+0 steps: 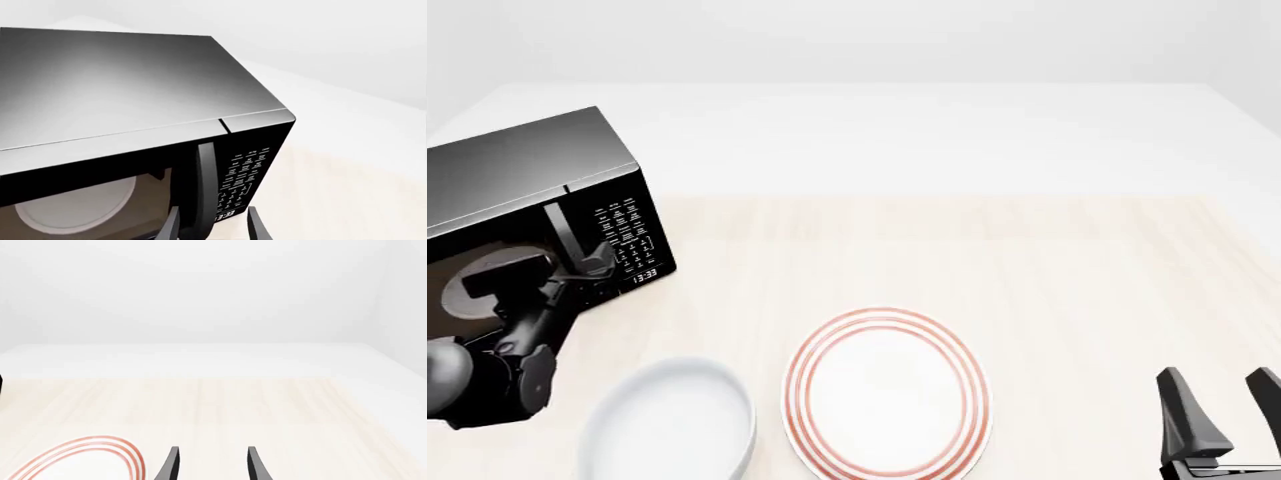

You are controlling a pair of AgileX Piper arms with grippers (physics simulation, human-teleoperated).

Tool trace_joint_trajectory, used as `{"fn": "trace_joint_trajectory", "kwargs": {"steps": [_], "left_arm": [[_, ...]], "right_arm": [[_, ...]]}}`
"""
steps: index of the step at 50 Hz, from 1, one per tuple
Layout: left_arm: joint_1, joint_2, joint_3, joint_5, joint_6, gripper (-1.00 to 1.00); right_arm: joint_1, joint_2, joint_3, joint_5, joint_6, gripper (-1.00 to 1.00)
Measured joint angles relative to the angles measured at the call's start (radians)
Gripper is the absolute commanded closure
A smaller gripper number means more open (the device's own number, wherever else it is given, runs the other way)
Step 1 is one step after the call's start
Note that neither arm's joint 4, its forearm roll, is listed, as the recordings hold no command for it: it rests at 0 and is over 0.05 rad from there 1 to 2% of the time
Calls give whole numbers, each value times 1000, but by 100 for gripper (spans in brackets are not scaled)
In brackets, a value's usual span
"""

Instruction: Open the microwave.

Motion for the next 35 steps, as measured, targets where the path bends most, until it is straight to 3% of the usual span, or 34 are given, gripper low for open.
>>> {"fn": "trace_joint_trajectory", "kwargs": {"steps": [35], "left_arm": [[-10,34,-28,7,-7,-100]], "right_arm": [[0,0,0,0,0,-100]]}}
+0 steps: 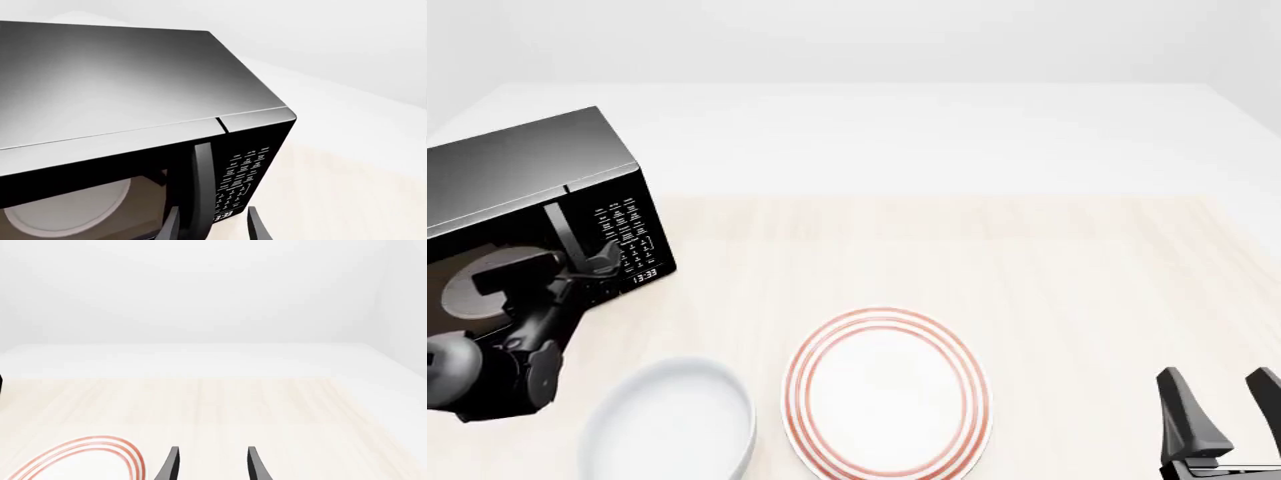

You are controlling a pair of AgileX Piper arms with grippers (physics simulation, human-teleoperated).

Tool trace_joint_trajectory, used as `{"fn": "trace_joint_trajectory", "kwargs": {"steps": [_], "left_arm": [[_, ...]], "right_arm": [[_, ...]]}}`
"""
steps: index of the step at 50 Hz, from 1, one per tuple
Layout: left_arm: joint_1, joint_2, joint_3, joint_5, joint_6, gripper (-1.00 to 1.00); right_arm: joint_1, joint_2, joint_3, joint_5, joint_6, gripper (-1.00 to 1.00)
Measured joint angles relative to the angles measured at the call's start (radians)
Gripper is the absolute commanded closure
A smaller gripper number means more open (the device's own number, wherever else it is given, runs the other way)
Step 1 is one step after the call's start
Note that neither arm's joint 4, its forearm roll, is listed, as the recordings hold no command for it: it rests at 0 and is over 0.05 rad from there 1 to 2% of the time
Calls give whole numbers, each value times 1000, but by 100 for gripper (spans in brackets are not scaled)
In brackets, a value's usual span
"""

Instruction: Open the microwave.

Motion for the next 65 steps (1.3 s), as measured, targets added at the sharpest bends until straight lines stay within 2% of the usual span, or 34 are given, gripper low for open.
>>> {"fn": "trace_joint_trajectory", "kwargs": {"steps": [17,18,37,65], "left_arm": [[-5,8,-15,7,2,-100],[-5,8,-15,8,3,100],[20,11,-14,10,13,100],[8,-24,28,14,20,100]], "right_arm": [[0,0,0,0,0,-100],[0,0,0,0,0,-100],[0,0,0,0,0,-100],[2,-2,0,1,0,-100]]}}
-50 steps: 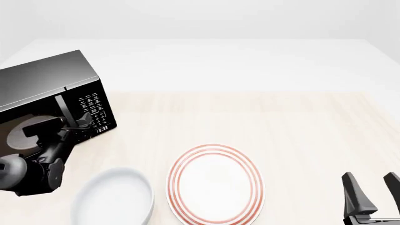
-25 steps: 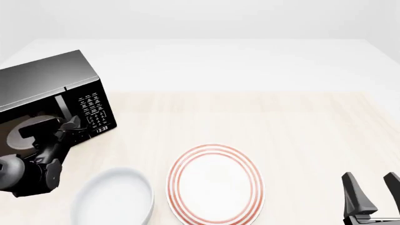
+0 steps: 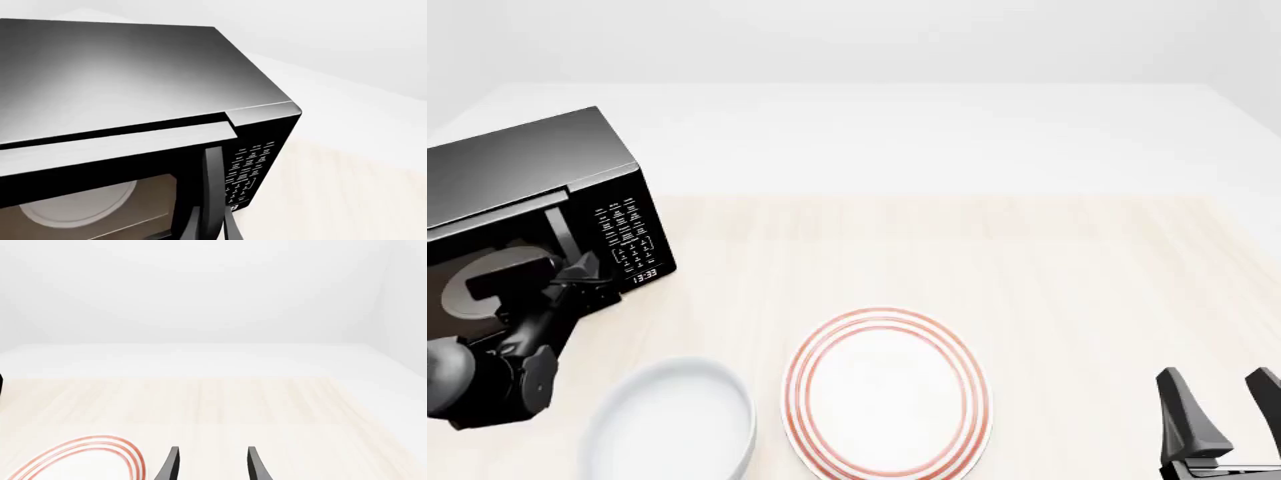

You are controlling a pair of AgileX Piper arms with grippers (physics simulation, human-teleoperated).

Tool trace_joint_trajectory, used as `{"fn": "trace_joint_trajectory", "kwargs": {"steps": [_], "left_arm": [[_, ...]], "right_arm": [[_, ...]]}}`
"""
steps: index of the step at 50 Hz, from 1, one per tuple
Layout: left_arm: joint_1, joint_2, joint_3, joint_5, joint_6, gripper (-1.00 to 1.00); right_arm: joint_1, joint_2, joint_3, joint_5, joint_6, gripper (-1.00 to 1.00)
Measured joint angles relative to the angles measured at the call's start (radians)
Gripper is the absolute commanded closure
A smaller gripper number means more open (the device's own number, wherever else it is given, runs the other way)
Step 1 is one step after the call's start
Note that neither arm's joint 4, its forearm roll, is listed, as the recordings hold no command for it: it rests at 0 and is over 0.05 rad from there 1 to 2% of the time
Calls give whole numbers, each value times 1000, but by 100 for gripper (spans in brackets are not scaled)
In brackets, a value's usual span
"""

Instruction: Open the microwave.

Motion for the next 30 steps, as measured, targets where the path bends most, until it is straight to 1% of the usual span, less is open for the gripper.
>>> {"fn": "trace_joint_trajectory", "kwargs": {"steps": [30], "left_arm": [[-10,-50,65,-6,19,100]], "right_arm": [[0,0,0,0,0,-100]]}}
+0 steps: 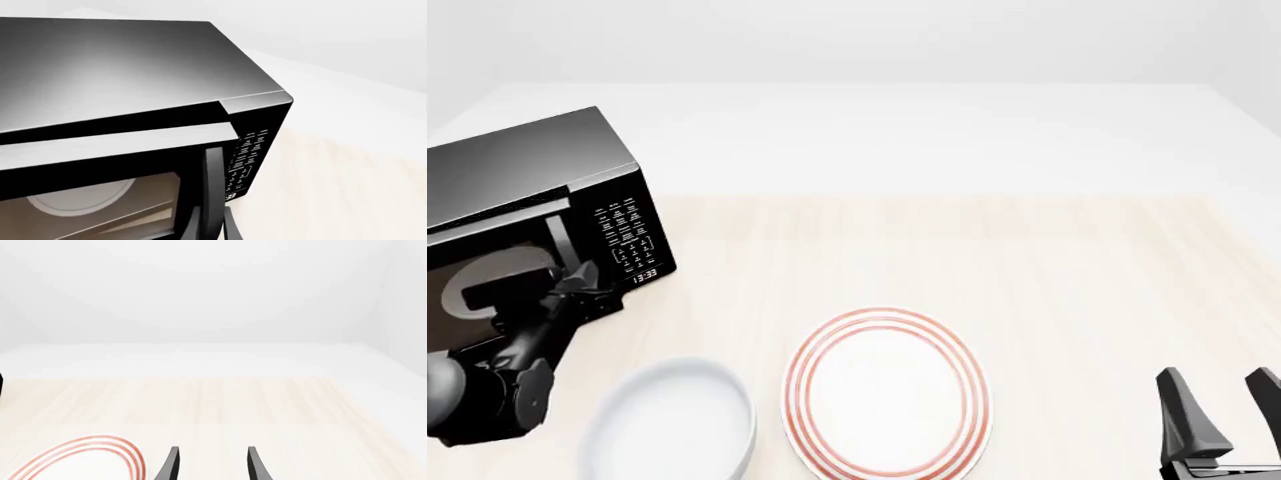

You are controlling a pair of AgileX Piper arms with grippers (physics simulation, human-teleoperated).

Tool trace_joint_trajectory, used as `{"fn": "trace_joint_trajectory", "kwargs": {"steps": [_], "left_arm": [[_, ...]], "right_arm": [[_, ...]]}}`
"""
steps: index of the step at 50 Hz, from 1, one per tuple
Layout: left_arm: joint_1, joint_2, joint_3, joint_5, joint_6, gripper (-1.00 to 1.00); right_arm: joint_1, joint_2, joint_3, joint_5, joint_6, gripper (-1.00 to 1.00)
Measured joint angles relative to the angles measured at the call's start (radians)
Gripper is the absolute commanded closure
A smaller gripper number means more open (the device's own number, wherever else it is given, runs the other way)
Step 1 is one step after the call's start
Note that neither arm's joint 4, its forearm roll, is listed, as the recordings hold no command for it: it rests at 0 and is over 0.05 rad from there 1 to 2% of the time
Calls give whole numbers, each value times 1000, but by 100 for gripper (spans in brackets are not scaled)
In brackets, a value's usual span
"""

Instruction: Open the microwave.

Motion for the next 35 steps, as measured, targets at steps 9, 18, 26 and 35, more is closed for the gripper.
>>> {"fn": "trace_joint_trajectory", "kwargs": {"steps": [9,18,26,35], "left_arm": [[-3,-7,15,-10,0,100],[-4,-14,32,-22,-1,100],[-6,-24,49,-30,-2,100],[-8,-36,67,-37,-2,100]], "right_arm": [[0,0,0,0,0,-100],[0,0,0,0,0,-100],[0,0,0,0,0,-100],[0,0,0,0,0,-100]]}}
